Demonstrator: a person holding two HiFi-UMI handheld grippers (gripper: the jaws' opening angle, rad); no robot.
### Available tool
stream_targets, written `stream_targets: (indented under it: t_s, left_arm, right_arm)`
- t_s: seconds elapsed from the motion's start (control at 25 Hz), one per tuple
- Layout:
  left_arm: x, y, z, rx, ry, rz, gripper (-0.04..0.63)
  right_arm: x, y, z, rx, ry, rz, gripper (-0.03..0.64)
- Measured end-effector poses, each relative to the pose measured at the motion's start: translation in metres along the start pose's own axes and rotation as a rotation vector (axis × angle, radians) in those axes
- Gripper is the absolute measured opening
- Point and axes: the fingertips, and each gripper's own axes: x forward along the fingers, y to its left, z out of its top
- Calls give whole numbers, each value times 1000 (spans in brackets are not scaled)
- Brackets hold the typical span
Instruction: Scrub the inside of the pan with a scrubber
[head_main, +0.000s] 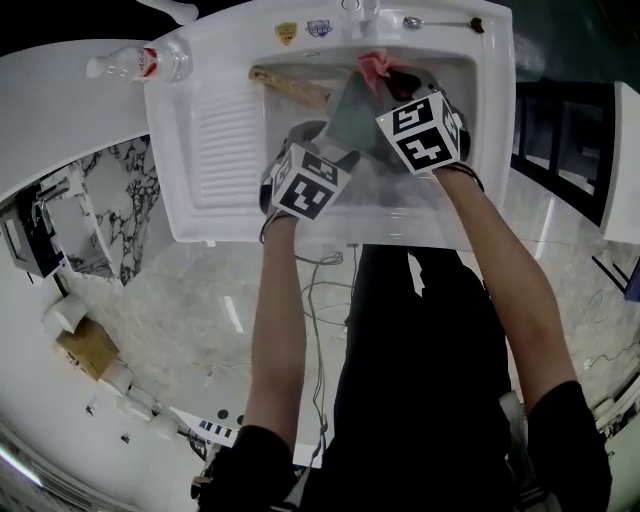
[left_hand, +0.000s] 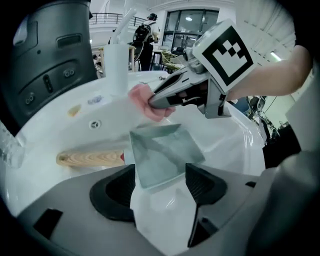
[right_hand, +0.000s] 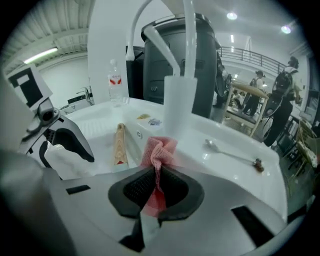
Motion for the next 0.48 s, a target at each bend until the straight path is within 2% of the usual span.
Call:
stream_targets:
  t_s: [0.28, 0.36, 0.48]
  left_arm:
    - [-48, -42, 57, 3, -128, 112, 328]
    - [-65, -55, 74, 7, -173, 162, 230]
    - [-91, -76, 93, -8, -242, 219, 188]
  right_arm:
    - [-102, -29, 17, -92, -70, -56, 43]
    - [-133, -33, 20, -113, -97, -51, 43]
    - [-175, -36, 19, -140, -131, -49, 43]
